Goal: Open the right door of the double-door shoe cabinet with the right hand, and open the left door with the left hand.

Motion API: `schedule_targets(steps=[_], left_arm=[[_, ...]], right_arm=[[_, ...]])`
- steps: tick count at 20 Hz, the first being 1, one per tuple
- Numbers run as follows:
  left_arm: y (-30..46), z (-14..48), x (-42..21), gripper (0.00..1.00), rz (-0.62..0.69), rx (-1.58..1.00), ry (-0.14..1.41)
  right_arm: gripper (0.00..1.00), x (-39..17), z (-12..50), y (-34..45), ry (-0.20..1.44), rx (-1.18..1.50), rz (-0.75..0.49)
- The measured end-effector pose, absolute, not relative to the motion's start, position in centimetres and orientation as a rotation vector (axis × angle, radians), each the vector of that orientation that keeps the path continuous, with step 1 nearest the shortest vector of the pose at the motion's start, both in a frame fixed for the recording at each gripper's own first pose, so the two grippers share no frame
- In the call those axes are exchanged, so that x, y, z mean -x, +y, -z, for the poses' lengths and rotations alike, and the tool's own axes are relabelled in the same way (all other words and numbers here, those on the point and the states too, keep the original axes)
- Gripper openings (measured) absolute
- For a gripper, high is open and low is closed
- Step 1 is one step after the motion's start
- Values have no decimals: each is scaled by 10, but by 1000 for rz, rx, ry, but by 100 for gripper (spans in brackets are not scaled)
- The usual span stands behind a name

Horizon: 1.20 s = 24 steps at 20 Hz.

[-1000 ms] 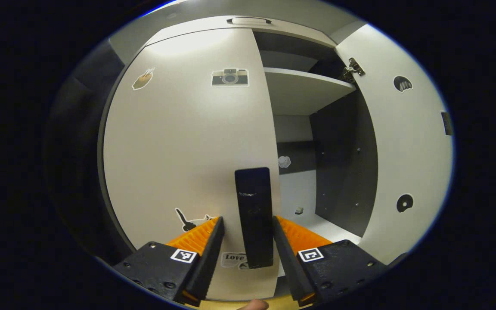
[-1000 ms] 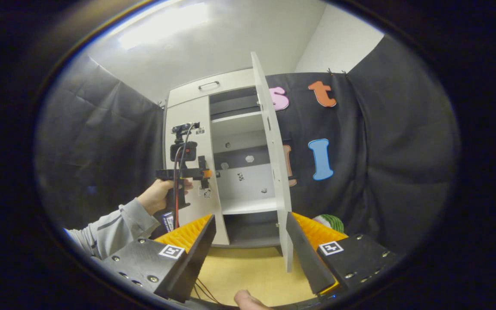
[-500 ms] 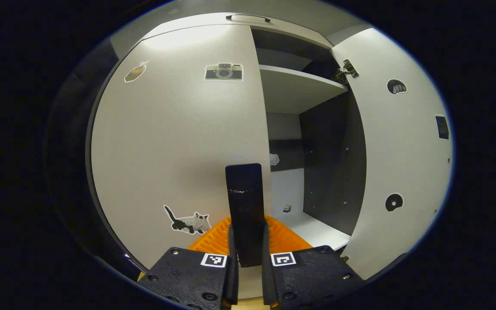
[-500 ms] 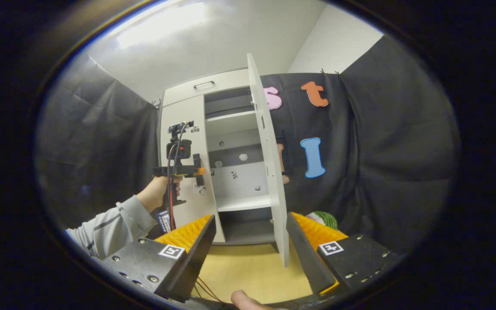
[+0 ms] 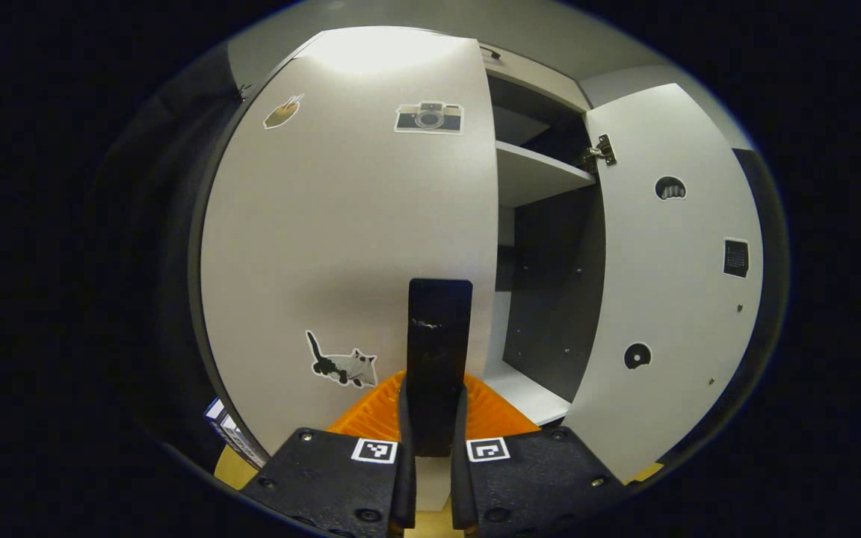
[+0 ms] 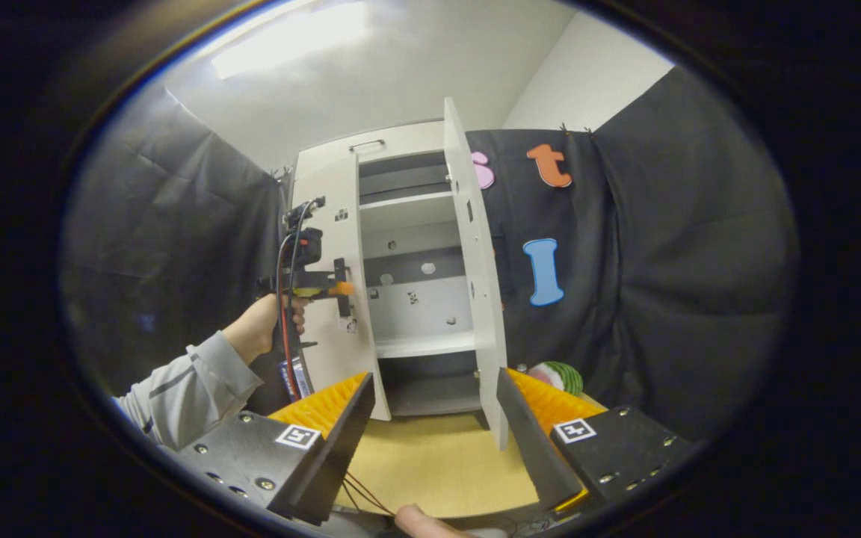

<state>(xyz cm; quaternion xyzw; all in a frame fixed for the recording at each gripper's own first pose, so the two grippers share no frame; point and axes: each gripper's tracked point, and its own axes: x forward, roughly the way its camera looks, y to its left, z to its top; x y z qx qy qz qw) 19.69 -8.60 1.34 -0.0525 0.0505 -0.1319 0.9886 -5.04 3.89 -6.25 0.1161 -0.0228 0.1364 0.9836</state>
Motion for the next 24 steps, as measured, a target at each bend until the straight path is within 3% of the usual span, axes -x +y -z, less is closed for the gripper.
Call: schedule_targets(steps=[4,8,10,12,15,18,19,20,23,24], left_arm=[[-79,-15,-179,19,280,98,105],[-66,-15,-157,19,265,75,105],[-61,-15,-149,19,266,68,110],[-54,-13,-141,19,265,41,118],[-46,-14,-133,19,254,34,114],[-41,-14,-127,19,248,30,118],[-40,-13,-126,19,246,24,119],[-39,-13,-125,19,242,26,118],[-33,-13,-120,19,241,17,117],[-32,-14,-119,19,238,19,114]], right_arm=[[100,53,65,42,-53,-229,-290],[94,60,68,41,-60,-220,-285],[100,67,68,40,-63,-234,-271],[100,71,67,41,-64,-245,-275],[92,71,70,38,-66,-237,-277],[92,71,71,37,-54,-243,-265],[98,71,70,37,-53,-248,-265],[92,73,70,37,-53,-249,-267],[92,73,69,36,-62,-226,-275],[98,72,69,36,-64,-223,-270]])
